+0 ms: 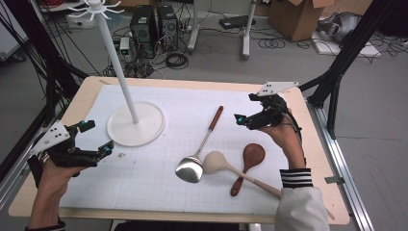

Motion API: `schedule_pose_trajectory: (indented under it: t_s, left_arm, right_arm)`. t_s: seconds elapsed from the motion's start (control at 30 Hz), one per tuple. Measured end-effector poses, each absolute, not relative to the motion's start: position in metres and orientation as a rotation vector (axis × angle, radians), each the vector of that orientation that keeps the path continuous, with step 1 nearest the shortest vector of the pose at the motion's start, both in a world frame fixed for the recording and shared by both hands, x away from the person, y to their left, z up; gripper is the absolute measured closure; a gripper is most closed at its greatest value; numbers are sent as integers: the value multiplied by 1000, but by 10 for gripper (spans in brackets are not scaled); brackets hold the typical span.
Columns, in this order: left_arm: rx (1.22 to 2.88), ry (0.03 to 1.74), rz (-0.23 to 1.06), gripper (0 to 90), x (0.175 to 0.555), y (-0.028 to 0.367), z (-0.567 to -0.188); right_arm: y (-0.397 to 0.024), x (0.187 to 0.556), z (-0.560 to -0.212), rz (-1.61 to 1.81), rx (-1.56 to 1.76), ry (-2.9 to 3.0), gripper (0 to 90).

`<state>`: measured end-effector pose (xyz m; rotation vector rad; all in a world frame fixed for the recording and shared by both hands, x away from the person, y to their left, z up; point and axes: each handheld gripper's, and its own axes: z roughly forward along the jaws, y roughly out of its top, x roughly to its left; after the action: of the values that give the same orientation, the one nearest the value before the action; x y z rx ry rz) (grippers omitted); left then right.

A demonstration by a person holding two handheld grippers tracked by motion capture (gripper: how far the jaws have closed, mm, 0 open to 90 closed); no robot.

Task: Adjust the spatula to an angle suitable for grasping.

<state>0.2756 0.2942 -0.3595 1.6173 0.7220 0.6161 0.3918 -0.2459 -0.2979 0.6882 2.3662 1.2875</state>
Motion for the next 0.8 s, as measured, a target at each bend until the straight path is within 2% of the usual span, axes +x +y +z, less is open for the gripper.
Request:
schedule_pose_trajectory:
  t_s: [0.27, 0.3, 0.37, 0.5, 0.57, 0.67, 0.8]
  left_arm:
    - [1622, 723, 613, 17, 276, 295, -360]
    - [1623, 722, 614, 17, 276, 296, -360]
    - [1625, 720, 613, 17, 276, 296, -360]
    - [1628, 721, 617, 17, 275, 297, -360]
    - [1626, 722, 618, 17, 275, 297, -360]
    - [1629, 721, 617, 17, 275, 297, -360]
    - [1641, 716, 617, 17, 276, 296, -360]
  right_arm:
    - [-227, 403, -297, 1214, 648, 2453, 65]
    - [-225, 405, -297, 1211, 629, 2458, 81]
    - [-220, 405, -297, 1202, 600, 2492, 167]
    - [-208, 408, -303, 1160, 564, 2561, 179]
    - [-206, 409, -305, 1167, 533, 2594, 243]
    - [-203, 410, -307, 1158, 527, 2627, 250]
    - [-195, 411, -311, 1116, 491, 2688, 344]
